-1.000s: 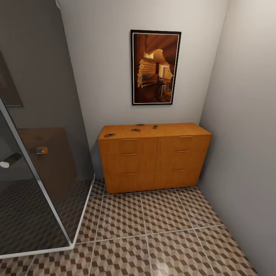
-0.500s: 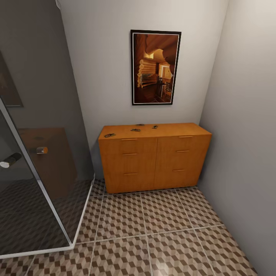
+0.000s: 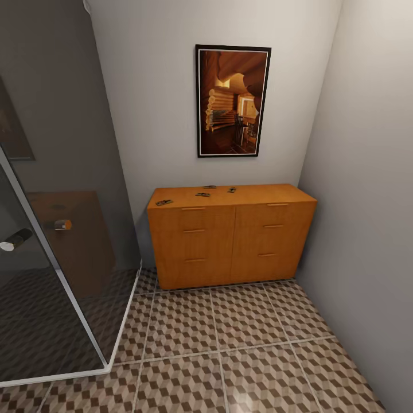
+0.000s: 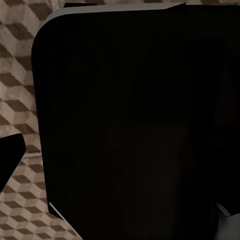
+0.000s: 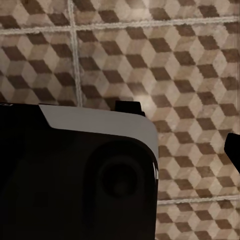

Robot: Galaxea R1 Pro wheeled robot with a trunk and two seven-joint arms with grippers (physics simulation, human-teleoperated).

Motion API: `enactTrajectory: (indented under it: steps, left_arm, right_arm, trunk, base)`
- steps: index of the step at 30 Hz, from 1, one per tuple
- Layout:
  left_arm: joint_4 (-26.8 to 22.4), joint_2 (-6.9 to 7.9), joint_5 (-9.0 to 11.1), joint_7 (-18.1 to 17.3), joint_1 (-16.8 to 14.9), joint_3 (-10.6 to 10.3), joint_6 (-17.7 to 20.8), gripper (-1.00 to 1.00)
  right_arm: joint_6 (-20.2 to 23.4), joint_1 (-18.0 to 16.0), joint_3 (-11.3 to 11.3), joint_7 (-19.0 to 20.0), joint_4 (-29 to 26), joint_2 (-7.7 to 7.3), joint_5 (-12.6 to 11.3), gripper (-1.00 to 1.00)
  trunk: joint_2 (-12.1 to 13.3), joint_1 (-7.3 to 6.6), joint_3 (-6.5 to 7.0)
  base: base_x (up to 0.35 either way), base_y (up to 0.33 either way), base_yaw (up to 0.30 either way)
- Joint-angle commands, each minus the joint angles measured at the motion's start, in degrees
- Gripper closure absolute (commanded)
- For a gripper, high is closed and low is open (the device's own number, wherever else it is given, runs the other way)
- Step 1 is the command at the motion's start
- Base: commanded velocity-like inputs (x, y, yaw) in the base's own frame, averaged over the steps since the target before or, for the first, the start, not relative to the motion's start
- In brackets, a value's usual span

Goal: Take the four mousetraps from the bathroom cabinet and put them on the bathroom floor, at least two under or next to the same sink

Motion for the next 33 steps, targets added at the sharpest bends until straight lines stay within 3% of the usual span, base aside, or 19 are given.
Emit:
enactTrajectory:
  steps: [1, 22, 25, 27, 33]
  left_arm:
    - [-0.1, -0.01, 0.1, 0.0, 0.0, 0.0, 0.0, -1.00]
    - [-0.2, -0.18, 0.0, 0.0, 0.0, 0.0, 0.1, -1.00]
    - [-0.3, -0.13, 0.0, 0.1, 0.0, 0.0, 0.2, -1.00]
    - [-0.7, 0.10, 0.0, 0.3, 0.0, 0.0, 0.7, -1.00]
    - [-1.8, 0.11, 0.0, 0.4, -0.5, 0.0, 1.1, -1.00]
  right_arm:
    - [-0.2, 0.0, 0.0, 0.0, -0.1, -0.06, 0.3, -1.00]
    - [1.2, 0.0, -0.7, 0.2, -7.0, -1.62, -0.5, -1.00]
    - [3.9, 0.0, -0.7, 0.3, -8.2, -2.08, -0.5, -1.00]
    - [13.7, 0.0, -0.7, 0.4, -13.0, -2.62, -0.5, -1.00]
    - [20.4, -0.1, -0.5, 0.5, -16.4, -2.55, -0.3, -1.00]
  trunk:
    - [0.0, 0.00, -0.04]
    - [0.0, 0.00, -0.04]
    - [0.0, 0.00, -0.04]
    - [0.0, 0.00, -0.04]
    - [0.0, 0.00, -0.04]
  base:
    - [0.000, 0.000, 0.000]
    - [0.000, 0.000, 0.000]
    - [0.000, 0.000, 0.000]
    - [0.000, 0.000, 0.000]
    - [0.000, 0.000, 0.000]
